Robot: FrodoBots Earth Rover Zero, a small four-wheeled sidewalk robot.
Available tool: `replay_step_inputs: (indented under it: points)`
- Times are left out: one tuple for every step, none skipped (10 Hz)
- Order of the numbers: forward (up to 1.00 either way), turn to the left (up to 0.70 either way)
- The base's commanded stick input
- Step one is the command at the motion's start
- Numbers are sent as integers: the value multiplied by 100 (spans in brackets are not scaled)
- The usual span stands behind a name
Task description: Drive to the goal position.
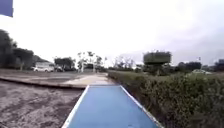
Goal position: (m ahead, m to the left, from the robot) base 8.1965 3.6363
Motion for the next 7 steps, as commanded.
replay_step_inputs:
  points:
    - [50,0]
    - [50,0]
    - [50,0]
    - [50,0]
    - [50,0]
    - [50,0]
    - [50,0]
